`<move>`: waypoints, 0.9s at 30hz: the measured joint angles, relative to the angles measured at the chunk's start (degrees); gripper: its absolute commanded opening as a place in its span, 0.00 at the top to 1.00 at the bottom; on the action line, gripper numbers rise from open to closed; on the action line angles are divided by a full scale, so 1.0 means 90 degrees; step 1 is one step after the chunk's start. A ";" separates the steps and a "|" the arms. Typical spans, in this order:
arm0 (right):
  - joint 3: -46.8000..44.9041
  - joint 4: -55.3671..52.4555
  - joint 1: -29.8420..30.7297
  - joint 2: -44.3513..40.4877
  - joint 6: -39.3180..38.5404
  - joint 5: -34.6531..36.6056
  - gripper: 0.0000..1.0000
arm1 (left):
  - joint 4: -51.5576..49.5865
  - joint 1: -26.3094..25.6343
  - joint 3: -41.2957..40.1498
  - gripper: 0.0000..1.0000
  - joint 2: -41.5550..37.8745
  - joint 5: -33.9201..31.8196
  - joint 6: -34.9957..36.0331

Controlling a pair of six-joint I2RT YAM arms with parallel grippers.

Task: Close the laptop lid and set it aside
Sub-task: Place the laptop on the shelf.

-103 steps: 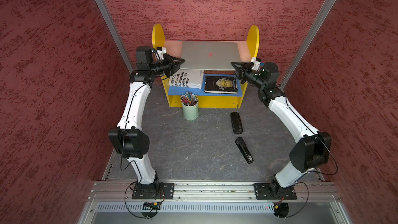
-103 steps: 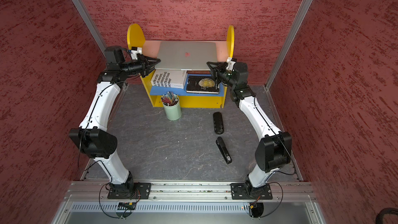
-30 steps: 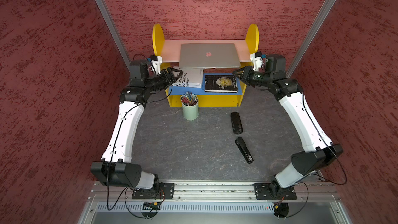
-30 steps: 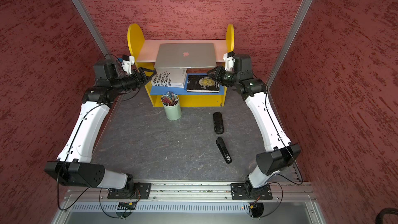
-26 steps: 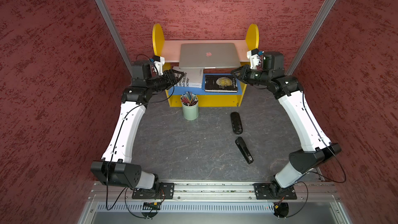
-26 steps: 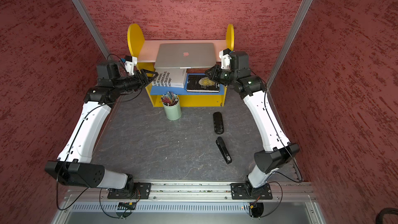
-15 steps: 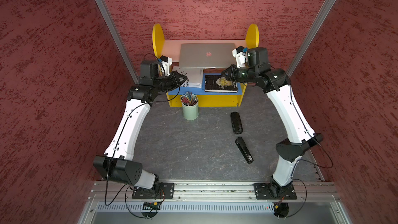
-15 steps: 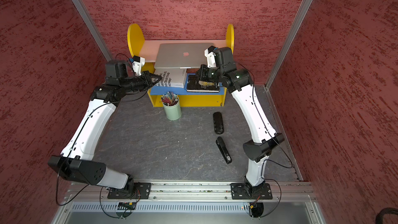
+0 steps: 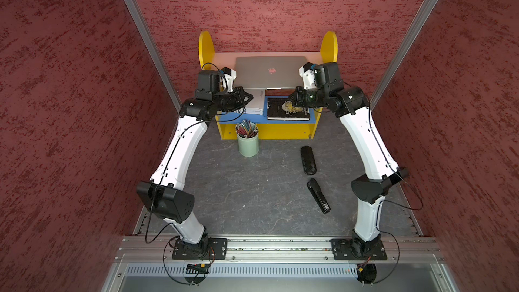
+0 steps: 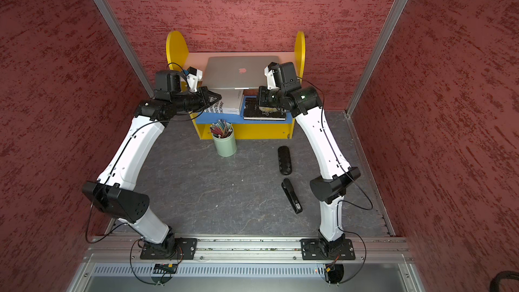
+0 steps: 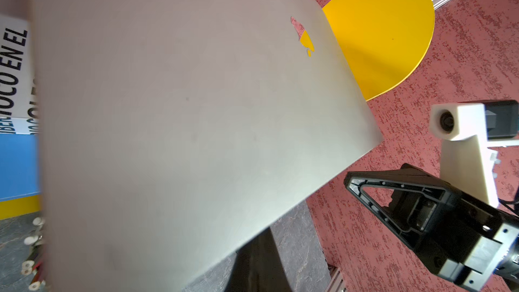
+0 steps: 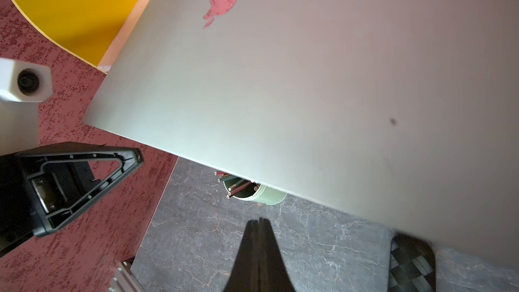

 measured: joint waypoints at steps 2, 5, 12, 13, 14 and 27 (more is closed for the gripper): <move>0.0095 -0.0005 0.0000 0.0068 -0.0032 0.0046 1.00 | -0.0051 -0.0007 0.0192 1.00 0.0153 -0.0010 0.0019; 0.0194 -0.0005 0.0000 0.0202 -0.0085 0.0092 1.00 | -0.0168 -0.0015 0.0454 1.00 0.0357 -0.0029 0.0049; 0.0311 -0.0002 -0.0051 0.0532 -0.0121 0.0097 1.00 | -0.0401 -0.0017 0.0860 1.00 0.0658 -0.0049 0.0124; 0.0347 0.0002 -0.0056 0.0588 -0.0121 0.0097 1.00 | -0.0430 -0.0017 0.0908 1.00 0.0690 -0.0053 0.0134; 0.0389 0.0007 -0.0063 0.0641 -0.0121 0.0097 1.00 | -0.0474 -0.0017 0.0979 1.00 0.0729 -0.0053 0.0141; 0.0729 0.0075 -0.0216 0.0923 -0.0170 0.0095 1.00 | -0.0573 -0.0017 0.1566 1.00 0.1275 -0.0073 0.0185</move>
